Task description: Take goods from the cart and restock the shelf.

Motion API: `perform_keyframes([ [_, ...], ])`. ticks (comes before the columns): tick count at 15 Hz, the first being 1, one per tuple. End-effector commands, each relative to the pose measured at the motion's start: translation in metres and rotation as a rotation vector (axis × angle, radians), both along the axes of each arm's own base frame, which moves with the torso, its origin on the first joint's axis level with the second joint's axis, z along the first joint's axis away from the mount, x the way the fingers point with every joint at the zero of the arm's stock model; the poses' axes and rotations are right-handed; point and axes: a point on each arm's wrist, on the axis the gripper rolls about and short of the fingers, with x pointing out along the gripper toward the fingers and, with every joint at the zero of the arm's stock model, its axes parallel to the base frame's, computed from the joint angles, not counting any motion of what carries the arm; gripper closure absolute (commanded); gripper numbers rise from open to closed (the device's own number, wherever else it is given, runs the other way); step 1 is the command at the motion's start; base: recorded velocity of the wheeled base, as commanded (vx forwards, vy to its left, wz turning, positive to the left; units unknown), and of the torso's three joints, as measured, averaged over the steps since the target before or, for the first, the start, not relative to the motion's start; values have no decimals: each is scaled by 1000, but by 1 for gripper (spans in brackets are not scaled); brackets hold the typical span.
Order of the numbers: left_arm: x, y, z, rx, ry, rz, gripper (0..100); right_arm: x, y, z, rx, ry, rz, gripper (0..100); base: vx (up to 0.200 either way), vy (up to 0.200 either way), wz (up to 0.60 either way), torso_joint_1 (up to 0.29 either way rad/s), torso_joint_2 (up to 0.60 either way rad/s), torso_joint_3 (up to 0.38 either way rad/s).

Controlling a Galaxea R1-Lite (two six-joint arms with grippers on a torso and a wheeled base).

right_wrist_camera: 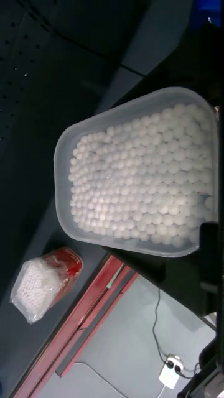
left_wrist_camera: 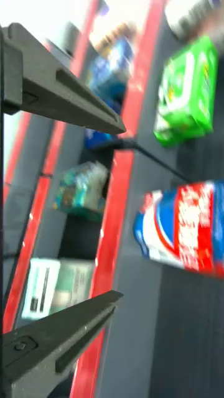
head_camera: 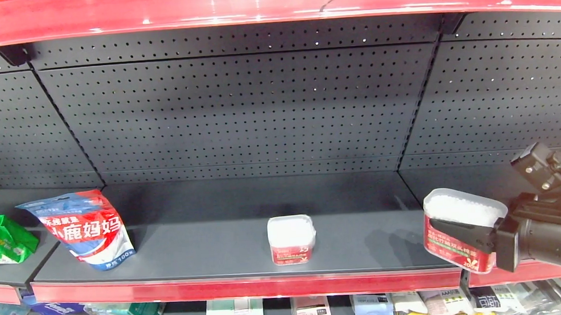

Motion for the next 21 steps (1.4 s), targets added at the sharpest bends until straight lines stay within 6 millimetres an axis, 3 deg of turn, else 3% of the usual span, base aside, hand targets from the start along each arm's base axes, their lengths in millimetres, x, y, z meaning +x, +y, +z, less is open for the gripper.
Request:
perform_keyframes([
  [1, 1, -2, -5, 13, 35, 63, 0, -1, 0, 1, 1, -5, -2, 100, 0, 0, 0, 0, 0, 0],
  [3, -4, -3, -22, 39, 19, 161, 0, -4, -1, 1, 4, -12, -4, 100, 0, 0, 0, 0, 0, 0],
  [5, -4, -4, -24, 17, 2, 99, 0, -5, -2, 1, 4, -10, -5, 100, 0, 0, 0, 0, 0, 0],
  [6, -5, -7, -26, -18, -67, -147, 0, -4, -2, 0, 2, -7, -7, 100, 0, 0, 0, 0, 0, 0],
  [8, 0, -11, -36, -14, -131, -280, 0, -6, -2, -3, -3, 3, -5, 100, 0, 0, 0, 0, 0, 0],
  [16, 0, -11, -36, -20, -133, -279, 0, -5, -2, -3, -3, 6, -4, 100, 0, 0, 0, 0, 0, 0],
  [21, 0, -11, -36, -20, -133, -279, 0, 11, 14, -6, -4, 22, 64, 100, 0, 0, 0, 0, 0, 0],
])
